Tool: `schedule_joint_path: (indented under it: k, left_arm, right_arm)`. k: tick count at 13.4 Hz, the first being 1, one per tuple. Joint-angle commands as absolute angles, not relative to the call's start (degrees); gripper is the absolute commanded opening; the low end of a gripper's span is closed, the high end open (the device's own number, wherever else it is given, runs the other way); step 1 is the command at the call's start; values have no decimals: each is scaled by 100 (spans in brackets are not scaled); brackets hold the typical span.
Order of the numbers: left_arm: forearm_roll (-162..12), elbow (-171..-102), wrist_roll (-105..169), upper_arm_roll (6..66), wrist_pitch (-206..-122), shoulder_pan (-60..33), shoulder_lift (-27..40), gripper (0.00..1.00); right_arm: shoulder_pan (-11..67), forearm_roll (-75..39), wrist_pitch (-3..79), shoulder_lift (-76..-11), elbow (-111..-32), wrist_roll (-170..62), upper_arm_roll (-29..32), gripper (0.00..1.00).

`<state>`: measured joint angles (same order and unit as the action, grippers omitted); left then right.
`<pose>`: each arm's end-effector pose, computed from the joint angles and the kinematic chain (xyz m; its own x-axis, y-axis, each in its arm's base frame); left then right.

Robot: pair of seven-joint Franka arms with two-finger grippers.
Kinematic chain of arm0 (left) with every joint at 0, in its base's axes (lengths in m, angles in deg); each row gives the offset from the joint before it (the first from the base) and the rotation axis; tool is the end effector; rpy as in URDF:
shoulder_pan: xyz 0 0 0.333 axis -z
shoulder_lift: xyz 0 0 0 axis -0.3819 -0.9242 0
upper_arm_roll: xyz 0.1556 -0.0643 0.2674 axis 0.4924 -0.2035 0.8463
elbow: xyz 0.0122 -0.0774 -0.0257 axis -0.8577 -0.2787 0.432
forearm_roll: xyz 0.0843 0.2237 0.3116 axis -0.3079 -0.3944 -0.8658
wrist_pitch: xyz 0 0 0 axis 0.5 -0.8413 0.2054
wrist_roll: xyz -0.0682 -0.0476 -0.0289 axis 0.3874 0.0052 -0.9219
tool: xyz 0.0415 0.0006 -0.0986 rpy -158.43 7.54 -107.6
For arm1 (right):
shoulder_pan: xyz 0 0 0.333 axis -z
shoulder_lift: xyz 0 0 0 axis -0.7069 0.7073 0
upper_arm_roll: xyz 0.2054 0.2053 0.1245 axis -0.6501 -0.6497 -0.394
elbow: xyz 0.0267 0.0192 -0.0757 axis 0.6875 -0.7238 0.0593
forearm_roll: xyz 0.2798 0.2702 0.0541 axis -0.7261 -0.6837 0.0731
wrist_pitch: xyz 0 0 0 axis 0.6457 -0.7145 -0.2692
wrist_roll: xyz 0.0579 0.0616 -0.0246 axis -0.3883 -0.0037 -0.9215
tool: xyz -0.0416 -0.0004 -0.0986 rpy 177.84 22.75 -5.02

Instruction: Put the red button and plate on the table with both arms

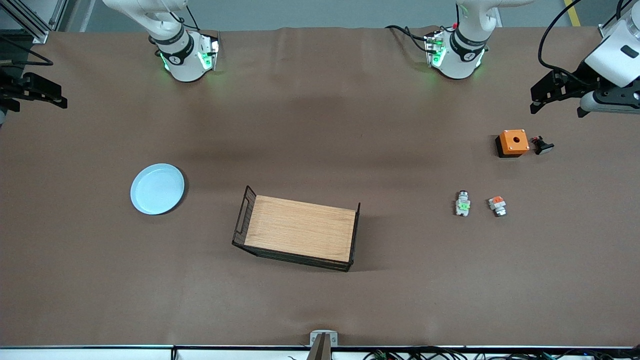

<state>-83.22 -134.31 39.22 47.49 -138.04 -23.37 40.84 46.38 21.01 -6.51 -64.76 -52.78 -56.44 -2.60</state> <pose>0.5046 -0.0571 0.6405 0.9928 -0.1176 0.0244 -0.1175 -0.9931 -0.0054 0.5277 -0.0271 0.6572 0.9772 0.0755 -0.1987 0.0788 -0.9969 0.0087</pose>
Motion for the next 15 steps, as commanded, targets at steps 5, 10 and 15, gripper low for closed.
schedule_joint_path:
  k: [5, 10, 15]
  left_arm:
    - [-8306, -13439, 3880, 4715, -13767, -2368, 4177, 100]
    - [-8306, -13430, 3871, 4689, -13705, -2368, 4230, 100]
    - [-8297, -13430, 3880, 4724, -13591, -2307, 4265, 100]
  right_arm:
    - [4683, 2223, -592, -6557, -5359, -5676, -370, 100]
    - [4665, 2048, -486, -6539, -5359, -5851, -352, 100]
    - [4657, 2039, -477, -6539, -5350, -5852, -343, 100]
